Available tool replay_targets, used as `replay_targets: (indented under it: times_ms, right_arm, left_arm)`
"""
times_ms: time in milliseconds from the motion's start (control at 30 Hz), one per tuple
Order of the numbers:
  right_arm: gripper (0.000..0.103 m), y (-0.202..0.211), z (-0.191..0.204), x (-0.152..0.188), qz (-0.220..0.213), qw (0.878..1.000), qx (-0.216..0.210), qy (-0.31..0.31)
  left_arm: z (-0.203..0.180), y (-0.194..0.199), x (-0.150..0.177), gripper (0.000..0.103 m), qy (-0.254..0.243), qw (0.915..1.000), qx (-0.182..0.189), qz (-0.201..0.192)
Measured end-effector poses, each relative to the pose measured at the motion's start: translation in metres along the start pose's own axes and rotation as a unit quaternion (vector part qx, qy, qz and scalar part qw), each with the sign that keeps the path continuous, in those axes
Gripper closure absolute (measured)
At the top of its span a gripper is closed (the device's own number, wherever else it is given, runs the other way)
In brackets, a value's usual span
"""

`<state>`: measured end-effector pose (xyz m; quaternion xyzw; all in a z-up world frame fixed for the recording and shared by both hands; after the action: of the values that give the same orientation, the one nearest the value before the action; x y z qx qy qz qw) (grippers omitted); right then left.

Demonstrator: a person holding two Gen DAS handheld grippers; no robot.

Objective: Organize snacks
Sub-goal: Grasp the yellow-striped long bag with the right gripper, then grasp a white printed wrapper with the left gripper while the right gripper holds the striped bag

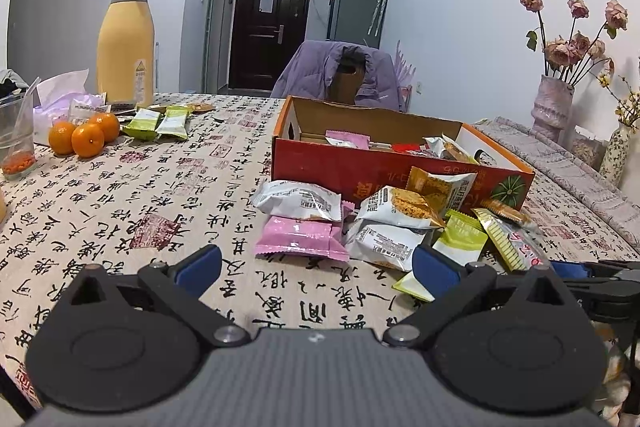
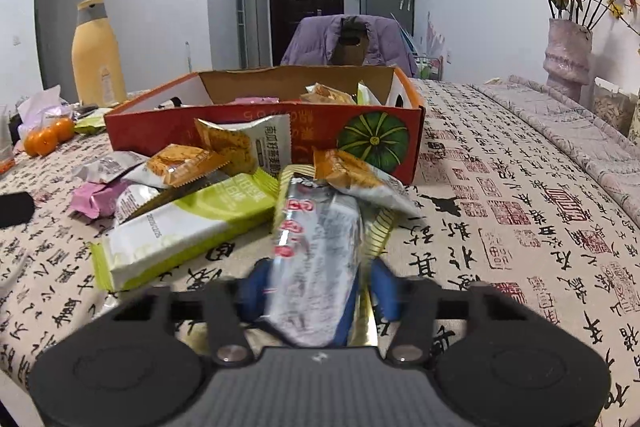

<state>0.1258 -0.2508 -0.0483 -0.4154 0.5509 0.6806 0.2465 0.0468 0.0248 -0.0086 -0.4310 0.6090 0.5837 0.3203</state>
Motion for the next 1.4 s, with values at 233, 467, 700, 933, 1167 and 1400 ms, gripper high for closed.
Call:
replay_targets:
  times_ms: [233, 467, 700, 933, 1167, 1400]
  right_arm:
    - [0.066, 0.014, 0.006, -0.007, -0.045, 0.999, -0.016, 0.013]
    - [0.065, 0.042, 0.015, -0.017, -0.101, 0.994, -0.031, 0.034]
    - [0.065, 0.062, 0.008, -0.026, -0.143, 0.989, -0.026, 0.036]
    - [0.065, 0.061, -0.016, -0.013, -0.124, 0.992, -0.018, 0.009]
    - [0.065, 0.065, -0.033, 0.003, -0.118, 0.993, -0.021, -0.005]
    - [0.065, 0.068, -0.045, 0.022, -0.106, 0.994, -0.025, -0.007]
  left_arm:
    - [-0.003, 0.001, 0.001, 0.0, -0.003, 1.0, 0.002, 0.002]
    - [-0.009, 0.0, 0.0, 0.0, -0.004, 1.0, 0.004, 0.006]
    - [-0.025, 0.002, 0.002, 0.0, -0.009, 0.9997, 0.013, 0.016]
    - [-0.047, 0.004, 0.006, 0.0, -0.022, 0.9991, 0.026, 0.026]
    - [-0.076, 0.001, 0.019, 0.0, -0.035, 0.9966, 0.05, 0.056]
    - [-0.102, -0.005, 0.034, 0.0, -0.048, 0.9941, 0.06, 0.077]
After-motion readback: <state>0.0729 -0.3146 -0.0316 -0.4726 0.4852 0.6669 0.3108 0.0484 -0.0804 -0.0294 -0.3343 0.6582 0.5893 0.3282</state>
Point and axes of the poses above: each gripper's, at about its wrist camera, not at the fingertips, and y roughly against the way its jaws point, z to its left, x to its underside, the point moved 2 cm from there along -y, roughly the way its jaws point, and after that the axes turned 1 degree about -z, right-handed, at the moved point
